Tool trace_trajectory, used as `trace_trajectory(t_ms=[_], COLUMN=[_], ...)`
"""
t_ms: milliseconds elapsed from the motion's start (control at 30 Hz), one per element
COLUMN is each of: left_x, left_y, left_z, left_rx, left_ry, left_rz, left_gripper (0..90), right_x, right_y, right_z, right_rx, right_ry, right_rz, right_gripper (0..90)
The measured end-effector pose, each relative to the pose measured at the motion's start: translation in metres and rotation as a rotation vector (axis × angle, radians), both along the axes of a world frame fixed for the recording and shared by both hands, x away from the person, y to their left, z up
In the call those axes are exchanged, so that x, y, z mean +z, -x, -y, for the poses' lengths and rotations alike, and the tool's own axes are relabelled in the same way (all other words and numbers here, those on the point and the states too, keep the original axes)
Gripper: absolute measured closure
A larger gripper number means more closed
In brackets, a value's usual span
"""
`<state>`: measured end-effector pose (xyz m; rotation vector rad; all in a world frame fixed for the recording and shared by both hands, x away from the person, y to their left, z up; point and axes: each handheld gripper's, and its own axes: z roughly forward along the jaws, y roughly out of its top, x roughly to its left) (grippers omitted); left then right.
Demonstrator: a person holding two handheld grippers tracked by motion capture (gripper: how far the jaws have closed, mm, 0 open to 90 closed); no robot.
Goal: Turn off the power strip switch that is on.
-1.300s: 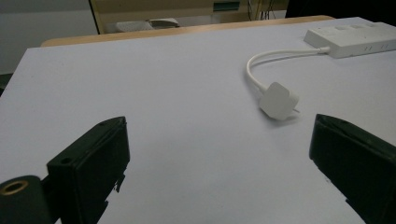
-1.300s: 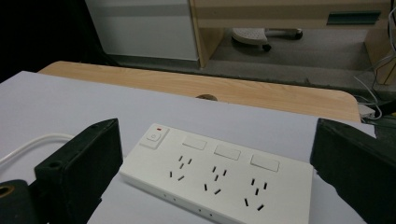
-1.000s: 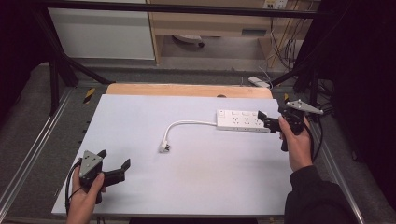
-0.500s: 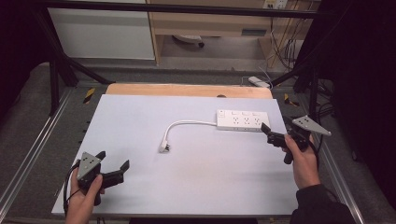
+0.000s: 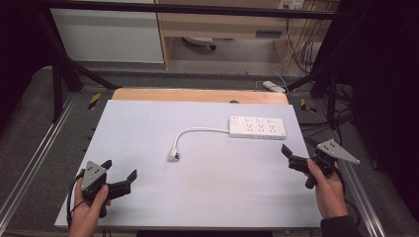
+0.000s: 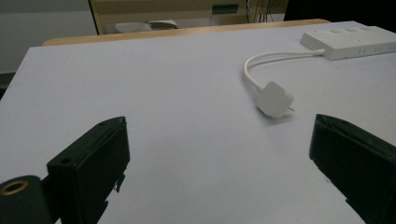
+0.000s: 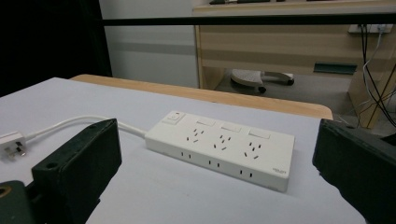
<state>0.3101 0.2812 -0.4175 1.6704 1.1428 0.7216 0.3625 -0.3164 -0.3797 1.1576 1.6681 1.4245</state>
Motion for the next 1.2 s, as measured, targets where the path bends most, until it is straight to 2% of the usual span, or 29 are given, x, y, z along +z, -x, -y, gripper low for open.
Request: trace_trajectory(t_ms=[300, 500, 833, 1067, 1200], left_x=[0.0, 0.0, -0.001, -0.001, -0.001], left_y=[0.0, 0.0, 0.0, 0.0, 0.0], left_z=[0.0, 0.001, 0.002, 0.004, 0.005], left_rx=[-0.008, -0.012, -0.027, -0.034, -0.042], left_ry=[-0.001, 0.0, -0.01, -0.012, -0.021], left_rz=[-0.003, -0.005, -0.011, -0.018, -0.023], left_gripper=[4.9, 4.9, 4.9, 4.9, 4.9], right_x=[-0.016, -0.031, -0.047, -0.063, -0.069], right_y=[0.022, 0.028, 0.027, 0.02, 0.015], right_z=[-0.006, -0.015, -0.034, -0.056, -0.068], right_rx=[0.037, 0.075, 0.142, 0.213, 0.245], right_ry=[0.011, 0.016, 0.038, 0.064, 0.086], right_rz=[-0.007, -0.026, -0.074, -0.144, -0.169], right_gripper=[2.0, 1.9, 1.9, 2.2, 2.5])
